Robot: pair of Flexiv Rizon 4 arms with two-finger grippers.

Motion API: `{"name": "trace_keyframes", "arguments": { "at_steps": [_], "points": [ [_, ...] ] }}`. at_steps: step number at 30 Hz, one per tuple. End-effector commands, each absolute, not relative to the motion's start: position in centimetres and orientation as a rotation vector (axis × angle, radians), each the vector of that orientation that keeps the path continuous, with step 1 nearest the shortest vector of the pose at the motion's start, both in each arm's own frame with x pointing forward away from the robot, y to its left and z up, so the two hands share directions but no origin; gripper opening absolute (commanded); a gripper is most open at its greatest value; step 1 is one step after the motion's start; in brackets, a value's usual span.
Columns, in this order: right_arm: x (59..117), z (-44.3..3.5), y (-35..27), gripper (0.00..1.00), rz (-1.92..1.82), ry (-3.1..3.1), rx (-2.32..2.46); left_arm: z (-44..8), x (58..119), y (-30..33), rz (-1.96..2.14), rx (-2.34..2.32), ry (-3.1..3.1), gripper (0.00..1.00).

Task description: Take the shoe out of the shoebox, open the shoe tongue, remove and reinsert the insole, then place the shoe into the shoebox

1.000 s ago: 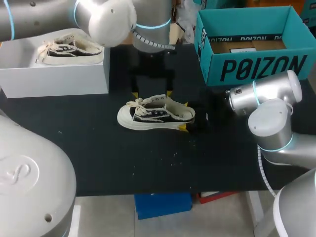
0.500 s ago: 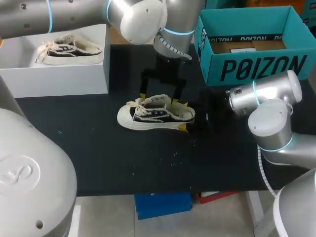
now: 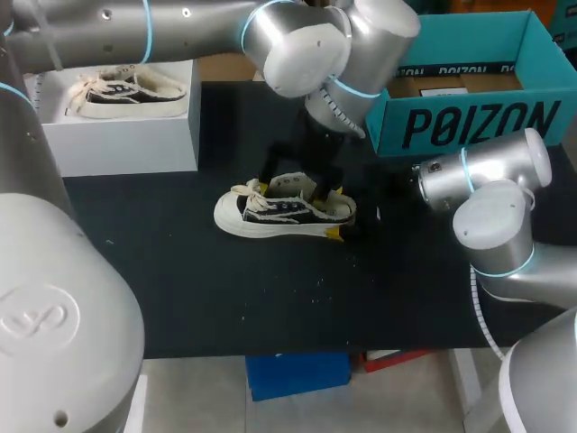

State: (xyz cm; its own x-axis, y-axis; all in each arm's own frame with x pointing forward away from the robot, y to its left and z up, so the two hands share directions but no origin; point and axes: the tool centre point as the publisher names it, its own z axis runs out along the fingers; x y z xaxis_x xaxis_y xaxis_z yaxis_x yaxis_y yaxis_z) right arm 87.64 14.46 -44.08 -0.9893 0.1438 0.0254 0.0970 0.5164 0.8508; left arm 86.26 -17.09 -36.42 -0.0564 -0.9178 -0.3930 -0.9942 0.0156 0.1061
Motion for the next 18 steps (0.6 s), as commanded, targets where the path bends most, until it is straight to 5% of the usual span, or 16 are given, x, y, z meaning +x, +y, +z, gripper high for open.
{"name": "trace_keyframes", "arguments": {
  "at_steps": [1, 2, 3, 4, 9, 18],
  "points": [
    [87.7, -44.2, 14.5, 0.00, 1.503, 2.695, 0.217, -36.6, 86.6, -17.2, 0.592, -1.963, 2.022, 1.00],
    [87.7, -44.2, 14.5, 0.00, 1.503, 2.695, 0.217, -36.4, 86.6, -17.0, 0.591, -1.965, 2.020, 0.95],
    [87.7, -44.2, 14.5, 0.00, 1.503, 2.695, 0.217, -36.3, 86.6, -16.8, 0.588, -1.966, 2.014, 0.57],
    [87.7, -44.2, 14.5, 0.00, 1.503, 2.695, 0.217, -36.2, 86.6, -16.7, 0.588, -1.966, 2.013, 0.41],
    [87.7, -44.2, 14.5, 0.00, 1.503, 2.695, 0.217, -35.8, 86.5, -16.3, 0.593, -1.942, 1.997, 0.00],
    [87.7, -44.2, 14.5, 0.00, 1.503, 2.695, 0.217, -36.1, 86.0, -16.1, 0.618, -1.902, 1.998, 0.00]
  ]
}}
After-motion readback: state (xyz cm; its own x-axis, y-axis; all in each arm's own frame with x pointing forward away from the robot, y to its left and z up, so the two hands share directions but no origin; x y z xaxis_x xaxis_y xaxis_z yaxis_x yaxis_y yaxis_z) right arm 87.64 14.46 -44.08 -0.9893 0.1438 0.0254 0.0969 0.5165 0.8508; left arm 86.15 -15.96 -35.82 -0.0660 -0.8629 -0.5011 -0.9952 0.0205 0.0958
